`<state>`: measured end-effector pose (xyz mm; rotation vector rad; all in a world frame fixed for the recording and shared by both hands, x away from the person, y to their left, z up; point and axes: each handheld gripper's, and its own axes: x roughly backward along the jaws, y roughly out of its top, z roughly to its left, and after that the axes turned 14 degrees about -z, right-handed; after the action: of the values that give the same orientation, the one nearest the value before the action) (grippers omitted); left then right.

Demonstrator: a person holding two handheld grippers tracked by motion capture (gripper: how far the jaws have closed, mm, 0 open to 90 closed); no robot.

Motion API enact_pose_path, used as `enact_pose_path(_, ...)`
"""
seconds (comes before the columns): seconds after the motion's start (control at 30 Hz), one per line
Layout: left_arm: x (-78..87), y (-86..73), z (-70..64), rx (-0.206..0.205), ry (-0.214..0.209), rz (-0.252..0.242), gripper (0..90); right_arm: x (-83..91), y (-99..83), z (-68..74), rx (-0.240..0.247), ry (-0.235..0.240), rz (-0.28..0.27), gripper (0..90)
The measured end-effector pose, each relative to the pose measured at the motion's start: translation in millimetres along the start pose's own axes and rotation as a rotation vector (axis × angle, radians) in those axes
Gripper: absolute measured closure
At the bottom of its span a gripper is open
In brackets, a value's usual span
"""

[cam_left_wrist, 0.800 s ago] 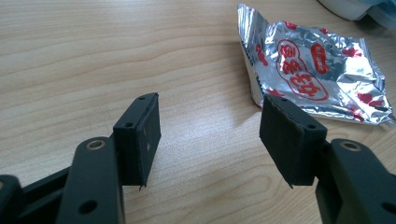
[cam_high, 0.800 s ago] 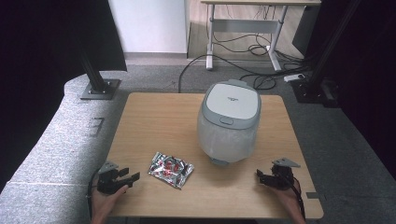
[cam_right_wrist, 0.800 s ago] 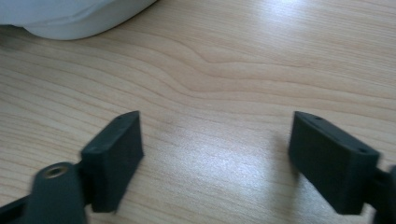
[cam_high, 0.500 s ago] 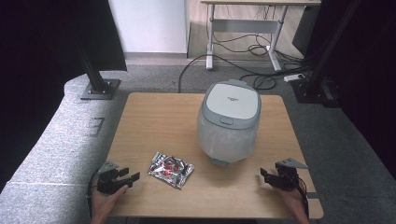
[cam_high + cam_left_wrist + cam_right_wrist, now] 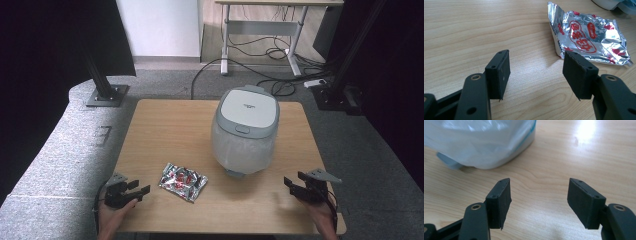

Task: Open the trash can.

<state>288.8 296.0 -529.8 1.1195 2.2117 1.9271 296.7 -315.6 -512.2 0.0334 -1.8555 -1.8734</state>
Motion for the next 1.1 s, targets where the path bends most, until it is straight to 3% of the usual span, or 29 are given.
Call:
enact_pose_path(0.63,-3.7,-1.7,-0.7,-0.001,-0.008,0.009,38.4,17.9,37.1,11.4,-0.004,0.069,-0.081,41.6)
enact_pose_path(0.87,-3.7,-2.0,0.2,0.004,-0.008,0.007,38.4,26.6,53.8,12.1,-0.006,0.11,-0.123,57.8)
enact_pose_path(1.1,-4.3,-2.8,-0.4,0.002,-0.012,0.012,38.5,29.0,70.6,17.5,0.016,0.135,-0.142,66.7)
